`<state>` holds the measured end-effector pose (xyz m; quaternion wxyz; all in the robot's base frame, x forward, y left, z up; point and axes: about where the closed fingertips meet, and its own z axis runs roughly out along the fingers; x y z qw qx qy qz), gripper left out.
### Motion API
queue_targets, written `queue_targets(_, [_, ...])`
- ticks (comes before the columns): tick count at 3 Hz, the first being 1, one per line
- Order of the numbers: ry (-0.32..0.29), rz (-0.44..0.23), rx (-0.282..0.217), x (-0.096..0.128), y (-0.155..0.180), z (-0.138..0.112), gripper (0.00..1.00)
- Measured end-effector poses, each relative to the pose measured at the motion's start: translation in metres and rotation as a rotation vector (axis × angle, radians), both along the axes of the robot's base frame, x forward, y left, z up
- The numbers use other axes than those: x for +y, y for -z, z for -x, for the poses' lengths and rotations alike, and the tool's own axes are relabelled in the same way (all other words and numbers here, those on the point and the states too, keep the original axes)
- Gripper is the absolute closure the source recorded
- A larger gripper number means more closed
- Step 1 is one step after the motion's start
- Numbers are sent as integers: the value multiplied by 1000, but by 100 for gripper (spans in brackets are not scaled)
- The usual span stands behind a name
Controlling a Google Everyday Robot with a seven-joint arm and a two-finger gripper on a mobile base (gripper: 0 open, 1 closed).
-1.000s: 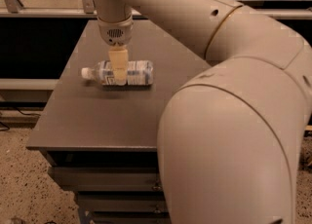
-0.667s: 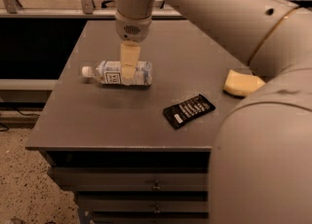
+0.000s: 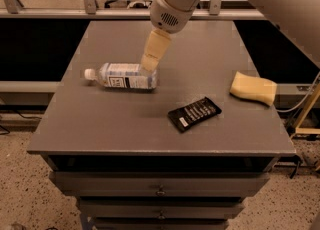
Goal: Knock blue plastic bottle over
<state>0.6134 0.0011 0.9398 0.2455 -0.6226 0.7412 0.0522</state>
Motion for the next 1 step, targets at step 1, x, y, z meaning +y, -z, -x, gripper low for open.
queue_targets(1, [0,0,0,0,0,0,0])
